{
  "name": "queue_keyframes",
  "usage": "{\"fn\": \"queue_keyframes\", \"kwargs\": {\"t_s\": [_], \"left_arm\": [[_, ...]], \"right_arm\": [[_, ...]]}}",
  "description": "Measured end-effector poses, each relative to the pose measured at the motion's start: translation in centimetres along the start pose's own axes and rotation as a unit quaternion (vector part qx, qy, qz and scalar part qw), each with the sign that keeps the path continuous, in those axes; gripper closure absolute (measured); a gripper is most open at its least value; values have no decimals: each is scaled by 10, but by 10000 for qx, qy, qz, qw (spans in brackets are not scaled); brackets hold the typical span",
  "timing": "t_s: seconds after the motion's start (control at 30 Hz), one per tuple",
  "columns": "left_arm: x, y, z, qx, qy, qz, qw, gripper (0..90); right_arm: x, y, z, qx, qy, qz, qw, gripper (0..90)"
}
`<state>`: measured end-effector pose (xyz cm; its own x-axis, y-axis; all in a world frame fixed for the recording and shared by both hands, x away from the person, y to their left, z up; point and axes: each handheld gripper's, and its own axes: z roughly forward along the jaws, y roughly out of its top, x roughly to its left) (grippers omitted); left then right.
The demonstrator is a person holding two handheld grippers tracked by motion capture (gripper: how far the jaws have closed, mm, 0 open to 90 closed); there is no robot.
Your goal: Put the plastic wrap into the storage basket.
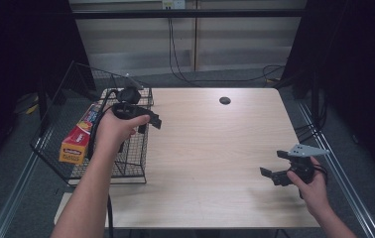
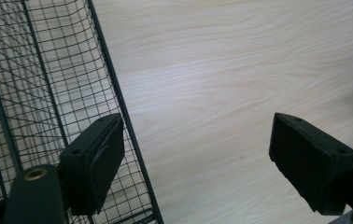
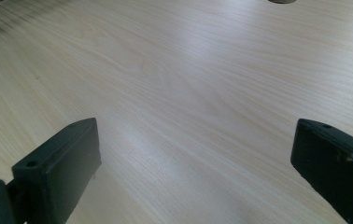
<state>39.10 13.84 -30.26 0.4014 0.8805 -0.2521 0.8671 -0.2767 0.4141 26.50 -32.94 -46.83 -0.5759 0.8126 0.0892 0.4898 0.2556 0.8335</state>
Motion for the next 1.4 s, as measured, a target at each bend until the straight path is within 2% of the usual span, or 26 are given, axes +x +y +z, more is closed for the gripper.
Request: {"fn": "queue_keyframes", "kwargs": {"t_s": [0.1,0.13,0.23,0.4,0.53,0.67,0.77,0.93,1.33,1.4], "left_arm": [[-1,-1,3,-69,-78,-31,9999,183],[-3,-2,5,-36,-101,49,9999,182],[-6,-3,8,-49,-116,85,9999,174],[-15,-8,17,-47,-259,263,9993,168],[-21,-12,25,-10,-272,387,9989,162],[-26,-16,31,-8,-327,489,9983,157],[-28,-17,34,-12,-373,482,9981,157],[-34,-21,43,20,-464,636,9969,159],[-47,-26,56,21,-593,777,9952,160],[-52,-28,60,5,-574,897,9943,160]], "right_arm": [[0,0,0,3,-5,-1,10000,10],[0,0,0,13,0,-7,10000,10],[0,0,-1,-4,-18,-5,10000,10],[0,0,0,13,11,-34,10000,10],[1,0,0,11,12,-32,10000,10],[0,0,0,20,14,-27,10000,10],[0,0,0,23,18,-36,10000,10],[1,0,1,8,24,-51,10000,10],[2,1,0,-17,25,-38,10000,10],[2,1,0,-22,45,-78,10000,10]]}}
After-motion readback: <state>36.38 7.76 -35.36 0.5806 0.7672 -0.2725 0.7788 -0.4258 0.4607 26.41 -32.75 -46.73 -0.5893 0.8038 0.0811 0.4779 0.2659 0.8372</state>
